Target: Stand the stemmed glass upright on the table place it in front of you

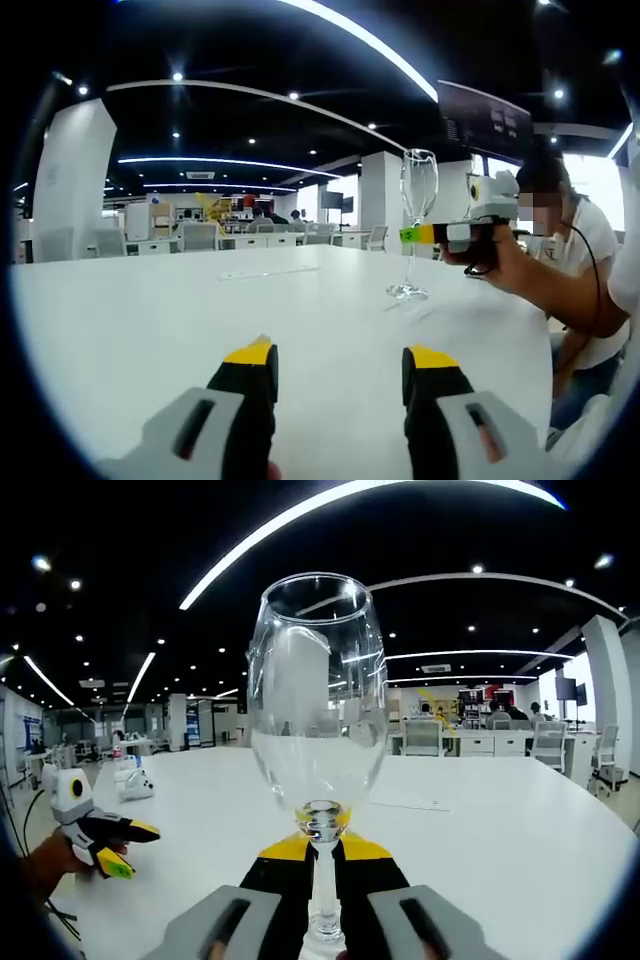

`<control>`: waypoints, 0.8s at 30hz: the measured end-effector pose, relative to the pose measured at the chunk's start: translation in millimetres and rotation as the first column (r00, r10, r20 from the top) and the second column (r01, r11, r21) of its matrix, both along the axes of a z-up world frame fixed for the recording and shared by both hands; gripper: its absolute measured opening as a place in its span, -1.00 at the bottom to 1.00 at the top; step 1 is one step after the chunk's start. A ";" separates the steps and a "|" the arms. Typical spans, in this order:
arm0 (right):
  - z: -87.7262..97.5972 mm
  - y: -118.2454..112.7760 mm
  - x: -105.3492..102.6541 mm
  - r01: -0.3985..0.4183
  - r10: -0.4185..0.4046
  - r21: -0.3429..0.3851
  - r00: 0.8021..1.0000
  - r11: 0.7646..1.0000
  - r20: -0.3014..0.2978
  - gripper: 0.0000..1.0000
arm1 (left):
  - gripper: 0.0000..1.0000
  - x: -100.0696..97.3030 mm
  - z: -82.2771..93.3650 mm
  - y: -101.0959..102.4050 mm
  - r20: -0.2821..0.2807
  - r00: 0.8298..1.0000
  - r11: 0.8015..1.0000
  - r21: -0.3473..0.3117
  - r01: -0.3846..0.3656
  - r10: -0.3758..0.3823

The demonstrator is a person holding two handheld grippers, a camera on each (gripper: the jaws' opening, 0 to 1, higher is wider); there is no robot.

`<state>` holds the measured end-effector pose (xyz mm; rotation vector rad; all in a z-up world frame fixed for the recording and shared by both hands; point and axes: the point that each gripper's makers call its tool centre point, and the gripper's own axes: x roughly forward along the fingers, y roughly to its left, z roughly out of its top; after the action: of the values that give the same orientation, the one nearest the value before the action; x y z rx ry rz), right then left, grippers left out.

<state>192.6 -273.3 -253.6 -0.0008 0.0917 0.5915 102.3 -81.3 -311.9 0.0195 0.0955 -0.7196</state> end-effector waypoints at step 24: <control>-13.8 3.5 2.0 -0.005 0.005 -0.013 1.000 1.000 0.004 -0.76 | 0.00 -1.4 -1.0 0.0 0.001 1.000 1.000 0.008 0.001 -0.001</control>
<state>194.6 -269.8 -267.4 -0.0147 0.0911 0.5954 100.9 -81.3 -312.9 0.0279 0.0972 -0.7203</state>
